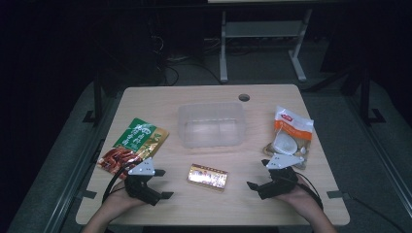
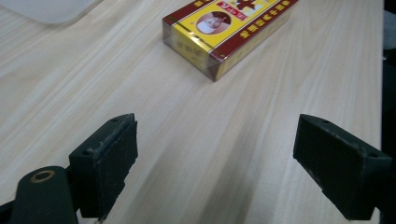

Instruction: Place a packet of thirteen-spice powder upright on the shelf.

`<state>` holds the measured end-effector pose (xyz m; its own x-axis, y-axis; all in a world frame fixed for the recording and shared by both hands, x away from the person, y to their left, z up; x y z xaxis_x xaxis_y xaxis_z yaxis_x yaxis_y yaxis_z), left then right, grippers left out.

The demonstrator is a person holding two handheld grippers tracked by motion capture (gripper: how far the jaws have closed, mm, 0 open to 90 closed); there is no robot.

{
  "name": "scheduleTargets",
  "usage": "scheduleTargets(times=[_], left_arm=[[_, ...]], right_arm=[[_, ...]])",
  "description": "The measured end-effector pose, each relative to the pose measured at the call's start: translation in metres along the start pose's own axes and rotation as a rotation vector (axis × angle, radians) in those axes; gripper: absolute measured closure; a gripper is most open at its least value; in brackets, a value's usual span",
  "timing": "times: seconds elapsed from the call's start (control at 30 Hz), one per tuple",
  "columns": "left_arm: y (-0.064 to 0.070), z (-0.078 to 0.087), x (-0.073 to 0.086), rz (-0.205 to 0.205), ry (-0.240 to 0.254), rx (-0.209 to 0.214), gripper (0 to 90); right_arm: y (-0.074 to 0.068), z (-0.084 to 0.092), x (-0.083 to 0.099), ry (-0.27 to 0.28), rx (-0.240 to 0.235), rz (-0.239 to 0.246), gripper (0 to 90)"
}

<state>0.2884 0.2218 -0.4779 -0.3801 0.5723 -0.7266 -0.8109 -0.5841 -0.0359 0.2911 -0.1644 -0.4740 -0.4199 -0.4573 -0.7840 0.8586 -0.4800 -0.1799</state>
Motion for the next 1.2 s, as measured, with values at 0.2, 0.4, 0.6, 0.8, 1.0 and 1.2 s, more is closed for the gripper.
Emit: scheduleTargets(times=[0.2,0.4,0.6,0.8,1.0,1.2], left_arm=[[0.000,0.003,-0.003,-0.004,0.015,-0.014,13.2],[0.003,0.000,-0.006,-0.018,0.008,-0.004,13.1],[-0.002,-0.006,-0.019,-0.050,0.034,-0.001,12.5],[-0.008,-0.016,-0.039,-0.042,0.062,0.033,23.1],[-0.015,-0.031,-0.058,-0.046,0.034,0.059,53.6],[-0.017,-0.052,-0.072,-0.091,0.008,0.050,87.2]], right_arm=[[-0.005,-0.001,-0.005,-0.020,-0.031,0.002,6.6],[-0.017,-0.006,-0.010,-0.016,-0.114,0.030,21.8],[-0.021,-0.014,-0.011,-0.031,-0.146,0.026,18.9],[-0.019,-0.013,-0.011,-0.021,-0.139,0.014,18.6],[-0.017,-0.012,-0.009,-0.023,-0.137,0.012,18.7],[-0.017,-0.012,-0.009,-0.028,-0.139,0.007,18.8]])
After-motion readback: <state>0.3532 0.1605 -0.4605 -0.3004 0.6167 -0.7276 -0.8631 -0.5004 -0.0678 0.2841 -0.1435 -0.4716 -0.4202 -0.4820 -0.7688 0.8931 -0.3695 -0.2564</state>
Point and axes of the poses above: each handheld gripper's, and its own axes: z roughly backward along the jaws, x roughly out of its underside, y roughly to its right, the point moved 4 cm from there along -z, roughly forward along the jaws, and after that the axes turned 13 degrees about -x, right-handed, at the moved point
